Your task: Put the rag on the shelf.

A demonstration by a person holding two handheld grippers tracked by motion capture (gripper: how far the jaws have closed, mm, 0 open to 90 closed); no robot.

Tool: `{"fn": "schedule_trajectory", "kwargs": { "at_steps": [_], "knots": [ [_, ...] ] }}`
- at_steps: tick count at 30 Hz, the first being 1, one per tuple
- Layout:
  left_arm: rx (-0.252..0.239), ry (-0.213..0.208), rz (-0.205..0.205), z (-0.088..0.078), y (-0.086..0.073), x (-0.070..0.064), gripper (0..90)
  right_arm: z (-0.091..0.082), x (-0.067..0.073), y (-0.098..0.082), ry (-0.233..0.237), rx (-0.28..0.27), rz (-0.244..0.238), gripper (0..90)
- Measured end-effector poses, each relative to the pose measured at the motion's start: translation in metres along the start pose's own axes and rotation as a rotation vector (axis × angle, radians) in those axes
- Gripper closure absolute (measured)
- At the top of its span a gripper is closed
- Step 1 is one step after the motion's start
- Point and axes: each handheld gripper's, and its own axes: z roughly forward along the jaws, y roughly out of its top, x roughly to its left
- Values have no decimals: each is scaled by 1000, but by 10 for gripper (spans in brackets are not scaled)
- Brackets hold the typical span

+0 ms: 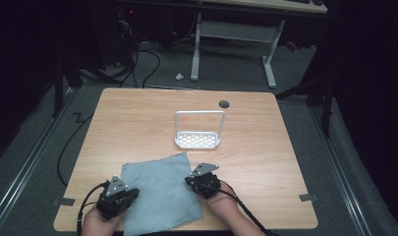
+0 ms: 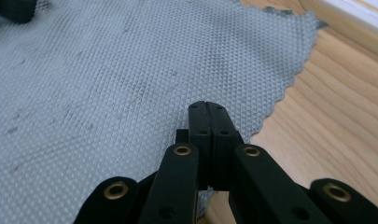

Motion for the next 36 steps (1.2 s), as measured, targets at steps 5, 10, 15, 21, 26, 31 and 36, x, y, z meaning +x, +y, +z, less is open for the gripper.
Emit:
{"fn": "schedule_trajectory", "kwargs": {
  "at_steps": [5,10,15,21,26,31,36],
  "knots": [
    [3,-23,25,11,10,-9,840,-14,-2,-12,-14,6,-20,900],
    [3,-45,47,23,20,-19,841,-34,-9,-32,-27,6,1,900],
    [0,-85,41,36,30,-27,843,-50,-14,-48,-47,5,2,900],
    [-11,-135,84,49,38,-48,843,-69,-23,-66,-94,8,17,900],
    [-8,-181,121,50,37,-63,841,-85,-30,-82,-89,-5,60,900],
    [8,-205,167,42,31,-75,838,-93,-28,-91,-80,-14,72,900],
    [22,-128,257,36,29,-87,750,-93,-23,-90,-65,-4,50,866]
  ]
}}
